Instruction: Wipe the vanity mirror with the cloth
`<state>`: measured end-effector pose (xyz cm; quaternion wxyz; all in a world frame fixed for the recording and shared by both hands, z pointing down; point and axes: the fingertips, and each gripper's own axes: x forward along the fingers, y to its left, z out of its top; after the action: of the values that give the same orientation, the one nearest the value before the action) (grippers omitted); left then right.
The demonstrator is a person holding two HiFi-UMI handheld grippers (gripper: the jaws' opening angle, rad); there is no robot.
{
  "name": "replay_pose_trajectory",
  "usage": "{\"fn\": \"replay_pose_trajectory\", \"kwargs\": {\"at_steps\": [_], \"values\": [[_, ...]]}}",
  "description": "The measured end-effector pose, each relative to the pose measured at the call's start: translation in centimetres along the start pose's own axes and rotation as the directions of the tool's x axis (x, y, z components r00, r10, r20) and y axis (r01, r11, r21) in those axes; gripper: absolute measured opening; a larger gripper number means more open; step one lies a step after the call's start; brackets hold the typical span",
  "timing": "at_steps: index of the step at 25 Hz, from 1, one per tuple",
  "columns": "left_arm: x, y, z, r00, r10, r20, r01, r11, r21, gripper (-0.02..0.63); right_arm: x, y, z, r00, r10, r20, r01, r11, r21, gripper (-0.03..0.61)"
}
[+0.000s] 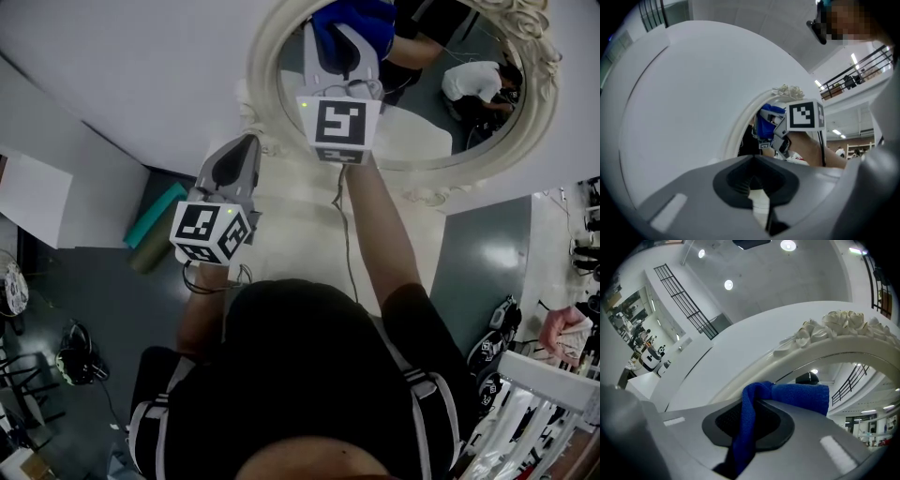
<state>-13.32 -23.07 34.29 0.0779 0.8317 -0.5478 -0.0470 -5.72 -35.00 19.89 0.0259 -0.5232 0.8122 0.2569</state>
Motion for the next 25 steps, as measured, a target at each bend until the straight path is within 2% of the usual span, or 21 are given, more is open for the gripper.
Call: {"fn": "replay_pose_trajectory", "kwargs": {"at_steps": [11, 19, 25], "values": [[-1.8, 1.9, -1.2, 0.998, 0.055, -0.018, -0.055, 0.998, -0.025, 0.009, -0.2, 6.0, -5.7, 0.991, 0.106, -0.077, -0.113, 0.989, -0.095, 0.046], [-3.4, 2.4, -1.0, 0.996, 0.085, -0.01, -0.085, 0.996, -0.021, 0.009, -1.7, 9.9, -11.8, 0.977, 0.174, -0.121, -0.183, 0.981, -0.062, 0.046], [-4.4, 2.4, -1.1, 0.995, 0.096, -0.013, -0.097, 0.995, -0.02, 0.009, -2.4, 11.1, -14.0, 0.971, 0.198, -0.136, -0.205, 0.978, -0.038, 0.044]]}}
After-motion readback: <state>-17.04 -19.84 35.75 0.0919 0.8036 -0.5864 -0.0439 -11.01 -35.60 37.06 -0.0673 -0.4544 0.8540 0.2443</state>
